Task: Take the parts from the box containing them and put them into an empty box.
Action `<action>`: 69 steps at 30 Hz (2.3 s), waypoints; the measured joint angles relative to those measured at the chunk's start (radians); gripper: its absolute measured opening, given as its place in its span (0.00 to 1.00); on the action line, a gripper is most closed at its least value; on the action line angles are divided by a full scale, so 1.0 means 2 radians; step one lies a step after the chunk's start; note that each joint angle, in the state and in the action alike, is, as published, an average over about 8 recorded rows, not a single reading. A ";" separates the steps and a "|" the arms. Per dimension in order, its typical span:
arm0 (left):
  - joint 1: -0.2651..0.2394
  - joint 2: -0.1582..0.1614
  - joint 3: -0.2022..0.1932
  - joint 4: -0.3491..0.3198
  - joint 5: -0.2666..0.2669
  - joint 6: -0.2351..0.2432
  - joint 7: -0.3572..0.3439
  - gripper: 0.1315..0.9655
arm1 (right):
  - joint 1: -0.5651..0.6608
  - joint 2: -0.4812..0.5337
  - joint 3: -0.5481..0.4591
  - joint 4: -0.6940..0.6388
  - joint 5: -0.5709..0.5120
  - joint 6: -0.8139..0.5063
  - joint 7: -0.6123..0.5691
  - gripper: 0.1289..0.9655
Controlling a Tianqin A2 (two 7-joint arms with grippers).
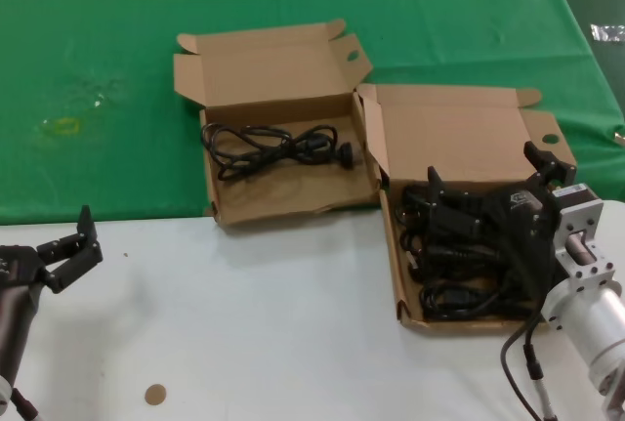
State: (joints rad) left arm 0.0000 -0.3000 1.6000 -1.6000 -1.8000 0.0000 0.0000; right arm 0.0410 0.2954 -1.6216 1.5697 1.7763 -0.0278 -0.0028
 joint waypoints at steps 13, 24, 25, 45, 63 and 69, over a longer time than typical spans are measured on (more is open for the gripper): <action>0.000 0.000 0.000 0.000 0.000 0.000 0.000 1.00 | 0.000 0.000 0.000 0.000 0.000 0.000 0.000 1.00; 0.000 0.000 0.000 0.000 0.000 0.000 0.000 1.00 | 0.000 0.000 0.000 0.000 0.000 0.000 0.000 1.00; 0.000 0.000 0.000 0.000 0.000 0.000 0.000 1.00 | 0.000 0.000 0.000 0.000 0.000 0.000 0.000 1.00; 0.000 0.000 0.000 0.000 0.000 0.000 0.000 1.00 | 0.000 0.000 0.000 0.000 0.000 0.000 0.000 1.00; 0.000 0.000 0.000 0.000 0.000 0.000 0.000 1.00 | 0.000 0.000 0.000 0.000 0.000 0.000 0.000 1.00; 0.000 0.000 0.000 0.000 0.000 0.000 0.000 1.00 | 0.000 0.000 0.000 0.000 0.000 0.000 0.000 1.00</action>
State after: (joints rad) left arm 0.0000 -0.3000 1.6000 -1.6000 -1.8000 0.0000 0.0000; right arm 0.0410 0.2954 -1.6216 1.5697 1.7763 -0.0278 -0.0028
